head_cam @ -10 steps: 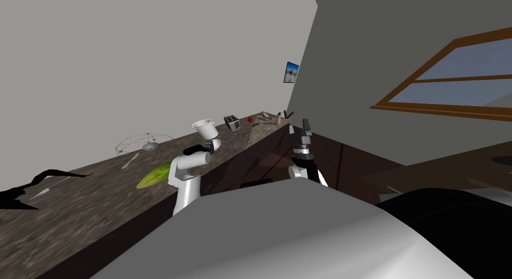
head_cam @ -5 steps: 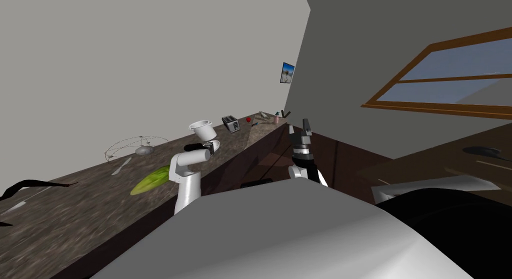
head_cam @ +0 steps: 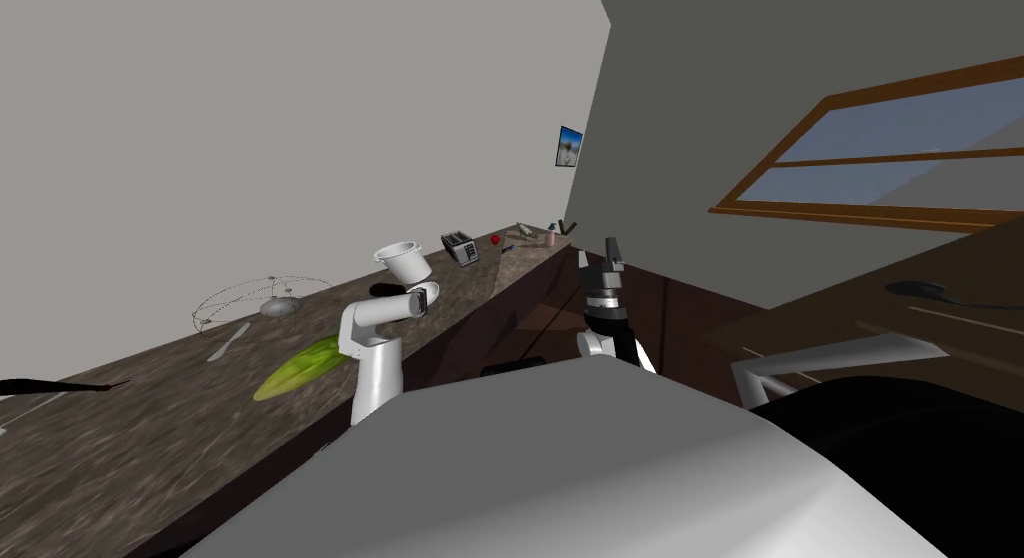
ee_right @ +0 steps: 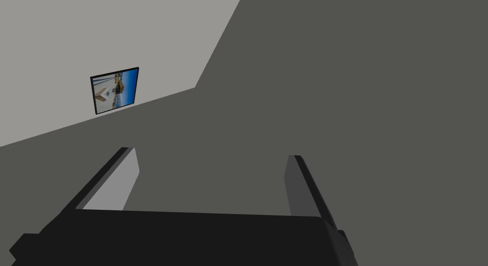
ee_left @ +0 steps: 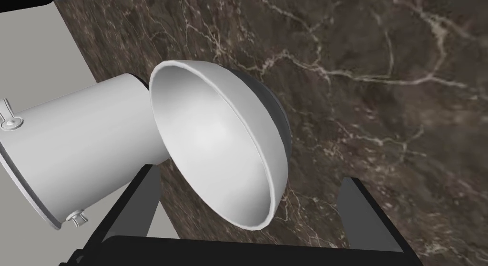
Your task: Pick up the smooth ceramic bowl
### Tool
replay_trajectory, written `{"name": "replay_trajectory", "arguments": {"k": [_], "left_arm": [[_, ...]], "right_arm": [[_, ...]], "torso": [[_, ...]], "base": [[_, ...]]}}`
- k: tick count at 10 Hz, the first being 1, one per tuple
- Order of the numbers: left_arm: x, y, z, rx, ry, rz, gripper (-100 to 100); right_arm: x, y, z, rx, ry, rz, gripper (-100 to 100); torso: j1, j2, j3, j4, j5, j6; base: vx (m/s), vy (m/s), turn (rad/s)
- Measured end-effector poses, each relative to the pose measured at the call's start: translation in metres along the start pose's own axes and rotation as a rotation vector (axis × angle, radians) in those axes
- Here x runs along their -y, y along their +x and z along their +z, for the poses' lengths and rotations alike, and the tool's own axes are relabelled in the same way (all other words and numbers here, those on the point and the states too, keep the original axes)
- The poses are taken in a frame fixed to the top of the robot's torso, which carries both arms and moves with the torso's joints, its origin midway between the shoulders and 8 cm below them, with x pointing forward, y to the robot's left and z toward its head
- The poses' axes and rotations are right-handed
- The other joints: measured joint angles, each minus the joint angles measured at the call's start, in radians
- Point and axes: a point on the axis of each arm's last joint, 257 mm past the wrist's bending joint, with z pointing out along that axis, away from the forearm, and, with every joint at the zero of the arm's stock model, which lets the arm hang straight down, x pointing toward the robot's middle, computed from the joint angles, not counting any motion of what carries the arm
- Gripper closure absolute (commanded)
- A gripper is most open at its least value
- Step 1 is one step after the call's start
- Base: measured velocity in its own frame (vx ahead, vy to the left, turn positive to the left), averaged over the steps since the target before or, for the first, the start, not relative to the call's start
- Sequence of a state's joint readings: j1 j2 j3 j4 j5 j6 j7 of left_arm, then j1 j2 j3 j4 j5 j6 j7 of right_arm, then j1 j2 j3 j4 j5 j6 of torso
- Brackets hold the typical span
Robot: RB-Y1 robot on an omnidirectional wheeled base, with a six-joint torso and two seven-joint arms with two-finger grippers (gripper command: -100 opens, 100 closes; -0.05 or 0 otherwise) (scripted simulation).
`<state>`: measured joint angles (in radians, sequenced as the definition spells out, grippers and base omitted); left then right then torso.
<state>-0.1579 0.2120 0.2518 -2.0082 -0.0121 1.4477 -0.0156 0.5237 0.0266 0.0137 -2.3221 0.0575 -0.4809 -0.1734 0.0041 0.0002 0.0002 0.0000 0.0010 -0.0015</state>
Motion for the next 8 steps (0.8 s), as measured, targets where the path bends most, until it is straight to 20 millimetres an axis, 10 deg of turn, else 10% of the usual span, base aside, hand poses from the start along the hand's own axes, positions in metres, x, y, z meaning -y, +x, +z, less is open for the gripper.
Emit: {"name": "replay_trajectory", "arguments": {"k": [8], "left_arm": [[-0.028, -0.002, 0.000, -0.002, -0.188, 0.001, -100]], "right_arm": [[0.000, 0.000, 0.000, 0.000, 0.000, 0.000, 0]], "torso": [[0.000, -0.001, 0.000, 0.000, 0.000, 0.000]], "base": [[0.003, 0.060, -0.056]]}}
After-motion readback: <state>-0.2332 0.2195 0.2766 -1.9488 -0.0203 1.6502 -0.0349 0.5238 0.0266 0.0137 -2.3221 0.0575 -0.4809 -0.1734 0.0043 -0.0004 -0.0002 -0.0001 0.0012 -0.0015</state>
